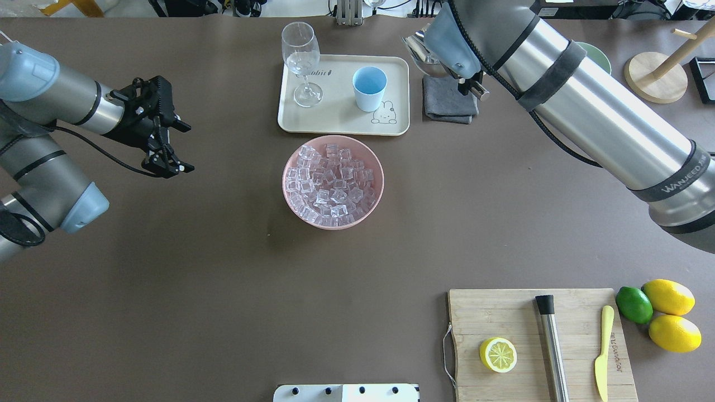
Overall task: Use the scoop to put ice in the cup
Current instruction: 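Tip the scoop's ice into the blue cup while the left arm withdraws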
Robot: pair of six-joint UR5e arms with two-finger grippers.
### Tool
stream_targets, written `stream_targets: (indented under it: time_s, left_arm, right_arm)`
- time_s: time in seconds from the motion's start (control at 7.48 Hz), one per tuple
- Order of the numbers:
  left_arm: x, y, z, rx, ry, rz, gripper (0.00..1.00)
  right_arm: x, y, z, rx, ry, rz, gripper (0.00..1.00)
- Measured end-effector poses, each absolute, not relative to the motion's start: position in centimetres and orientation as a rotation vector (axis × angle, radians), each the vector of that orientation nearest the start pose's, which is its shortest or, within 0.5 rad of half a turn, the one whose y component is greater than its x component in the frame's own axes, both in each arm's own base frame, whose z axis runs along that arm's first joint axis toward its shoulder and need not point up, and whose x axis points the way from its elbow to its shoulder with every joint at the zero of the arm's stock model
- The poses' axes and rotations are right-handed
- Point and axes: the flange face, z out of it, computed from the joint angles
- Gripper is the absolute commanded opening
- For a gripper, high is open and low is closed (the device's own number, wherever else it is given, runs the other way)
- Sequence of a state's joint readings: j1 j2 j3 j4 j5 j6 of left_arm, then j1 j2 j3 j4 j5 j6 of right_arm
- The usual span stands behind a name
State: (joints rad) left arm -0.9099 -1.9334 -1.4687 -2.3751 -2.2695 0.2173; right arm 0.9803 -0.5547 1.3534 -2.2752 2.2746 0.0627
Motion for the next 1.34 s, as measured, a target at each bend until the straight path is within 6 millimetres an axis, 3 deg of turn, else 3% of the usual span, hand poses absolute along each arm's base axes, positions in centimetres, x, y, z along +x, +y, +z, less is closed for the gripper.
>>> stream_targets:
  time_s: [0.53,0.8,1.07,1.34]
  left_arm:
    - [19.6,-54.5,46.8,0.675,0.781,0.893,0.99]
    - [13.8,-55.7,49.1,0.57,0.749,0.759,0.99]
    - [9.2,-56.5,51.8,0.507,0.749,0.654,0.99]
    - [3.2,-56.3,57.2,0.365,0.831,0.496,0.99]
  right_arm:
    - [-39.8,-66.6,15.7,-0.231,-0.625,-0.588,0.0]
    - [-41.8,-67.3,14.7,-0.258,-0.604,-0.622,0.0]
    - [-43.6,-66.9,14.2,-0.281,-0.585,-0.647,0.0]
    - [-44.0,-66.5,14.4,-0.321,-0.572,-0.681,0.0]
